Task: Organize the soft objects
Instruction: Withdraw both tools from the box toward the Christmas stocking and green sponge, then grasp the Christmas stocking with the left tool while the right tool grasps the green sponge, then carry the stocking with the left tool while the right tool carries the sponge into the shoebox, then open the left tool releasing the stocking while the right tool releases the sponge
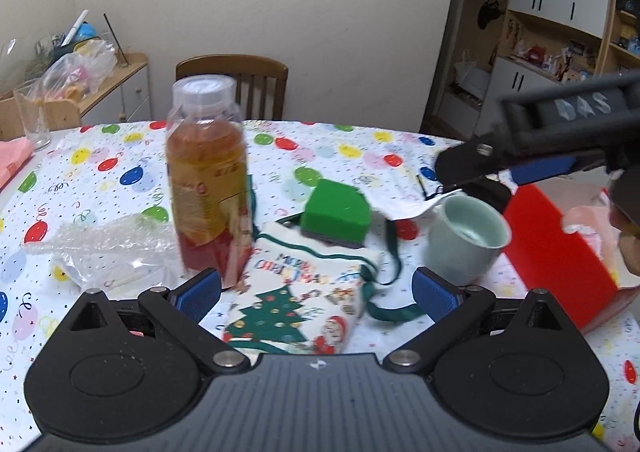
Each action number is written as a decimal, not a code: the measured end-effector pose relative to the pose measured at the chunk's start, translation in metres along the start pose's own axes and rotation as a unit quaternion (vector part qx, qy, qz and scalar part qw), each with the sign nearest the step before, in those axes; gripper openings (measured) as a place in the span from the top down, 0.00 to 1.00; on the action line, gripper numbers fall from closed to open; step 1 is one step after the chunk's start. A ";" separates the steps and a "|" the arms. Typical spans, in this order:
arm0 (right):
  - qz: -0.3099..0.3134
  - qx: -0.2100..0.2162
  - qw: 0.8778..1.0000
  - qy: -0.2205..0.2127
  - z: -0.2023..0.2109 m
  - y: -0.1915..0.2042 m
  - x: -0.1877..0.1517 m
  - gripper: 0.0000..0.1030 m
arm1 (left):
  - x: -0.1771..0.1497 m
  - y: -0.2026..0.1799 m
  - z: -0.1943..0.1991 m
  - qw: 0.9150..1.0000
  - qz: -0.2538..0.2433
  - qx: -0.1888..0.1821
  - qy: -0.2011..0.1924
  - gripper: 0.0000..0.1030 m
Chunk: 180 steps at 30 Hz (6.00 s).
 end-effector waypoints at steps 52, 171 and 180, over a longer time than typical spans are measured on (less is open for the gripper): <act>-0.188 -0.054 0.975 0.108 -0.155 -0.020 0.017 0.28 | -0.042 0.021 -0.100 0.994 -0.038 -0.028 0.099 0.67; -0.105 -0.058 0.990 0.071 0.118 -0.346 -0.131 0.26 | -0.010 -0.374 -0.087 0.965 -0.213 -0.039 0.148 0.80; -0.092 -0.053 0.992 0.072 0.122 -0.343 -0.130 0.19 | -0.011 -0.373 -0.083 0.964 -0.214 -0.036 0.153 0.40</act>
Point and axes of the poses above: each gripper's, at about its wrist camera, not at the fingertips, and z roughly against the way its jaws point, y to its left, x to its top, the point moved 7 cm from there along -z, roughly the way its jaws point, and after that the axes turned 2 degrees about x, right-handed, at the moved point
